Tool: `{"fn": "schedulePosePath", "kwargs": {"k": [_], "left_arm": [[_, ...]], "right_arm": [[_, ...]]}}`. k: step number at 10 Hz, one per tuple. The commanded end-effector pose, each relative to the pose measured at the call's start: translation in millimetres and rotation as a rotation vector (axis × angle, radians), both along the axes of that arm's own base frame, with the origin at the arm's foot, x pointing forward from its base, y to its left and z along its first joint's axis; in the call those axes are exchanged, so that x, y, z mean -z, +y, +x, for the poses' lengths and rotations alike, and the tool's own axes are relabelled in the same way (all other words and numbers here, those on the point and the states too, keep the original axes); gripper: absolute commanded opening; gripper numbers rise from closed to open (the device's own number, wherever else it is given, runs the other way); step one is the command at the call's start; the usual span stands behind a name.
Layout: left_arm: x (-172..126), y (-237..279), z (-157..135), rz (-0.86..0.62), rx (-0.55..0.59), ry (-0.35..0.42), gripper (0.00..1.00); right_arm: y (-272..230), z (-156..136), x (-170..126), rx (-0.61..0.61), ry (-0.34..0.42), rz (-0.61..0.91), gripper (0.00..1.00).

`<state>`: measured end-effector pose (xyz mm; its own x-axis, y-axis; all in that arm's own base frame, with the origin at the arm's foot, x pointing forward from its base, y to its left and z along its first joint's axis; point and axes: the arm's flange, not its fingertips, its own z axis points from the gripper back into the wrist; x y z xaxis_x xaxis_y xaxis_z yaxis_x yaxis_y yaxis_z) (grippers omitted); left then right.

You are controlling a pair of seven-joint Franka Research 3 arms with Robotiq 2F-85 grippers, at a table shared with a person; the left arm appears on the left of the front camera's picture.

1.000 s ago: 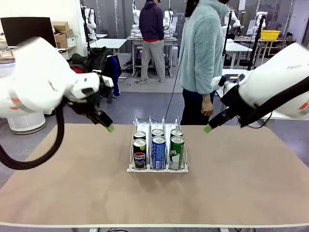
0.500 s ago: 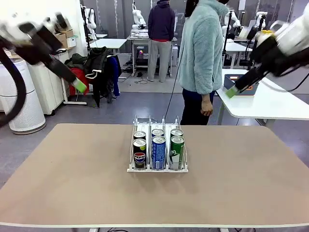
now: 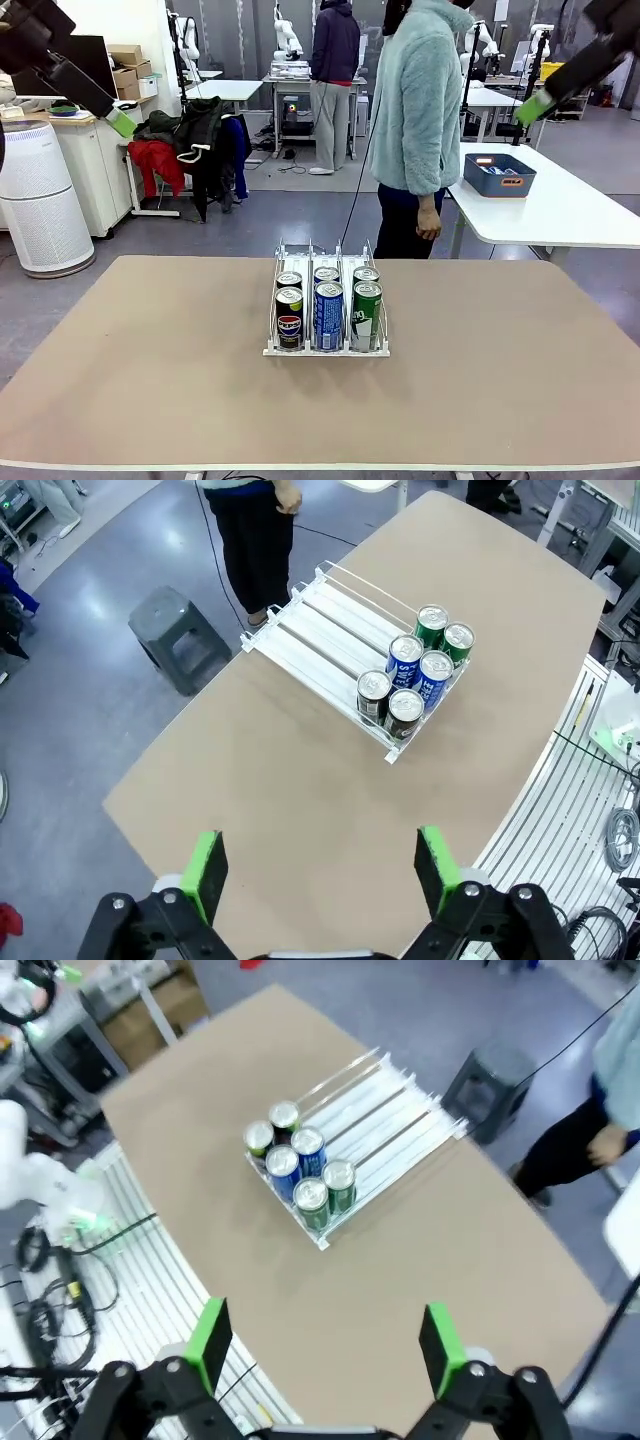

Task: Fill the beverage cans into the dispenser.
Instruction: Pick up the Sprite handed by the human.

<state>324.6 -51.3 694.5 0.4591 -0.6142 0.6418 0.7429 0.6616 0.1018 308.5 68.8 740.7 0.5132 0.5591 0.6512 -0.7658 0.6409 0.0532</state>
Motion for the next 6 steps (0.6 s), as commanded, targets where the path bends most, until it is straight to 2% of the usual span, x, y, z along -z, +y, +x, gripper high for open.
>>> {"fn": "schedulePosePath", "kwargs": {"k": [1,3,4,5,6], "left_arm": [[4.2,-0.3,-9.8,0.007,-0.033,-0.009,1.00],[-5.8,-2.9,-19.7,-0.005,-0.065,-0.086,1.00],[-6.1,-6.8,-22.4,0.006,-0.093,-0.127,1.00],[-10.0,-0.5,-11.4,-0.010,-0.022,-0.040,1.00],[-10.0,-0.5,-11.4,-0.010,-0.022,-0.040,1.00]], "right_arm": [[-10.5,-8.7,-28.8,0.024,-0.030,0.004,1.00],[-19.1,-10.7,-44.8,0.055,-0.065,0.004,1.00],[-15.4,-10.7,-37.7,0.076,-0.078,-0.011,1.00],[-21.5,-15.3,-49.0,0.040,-0.073,0.014,1.00],[-21.5,-15.3,-49.0,0.040,-0.073,0.014,1.00]]}}
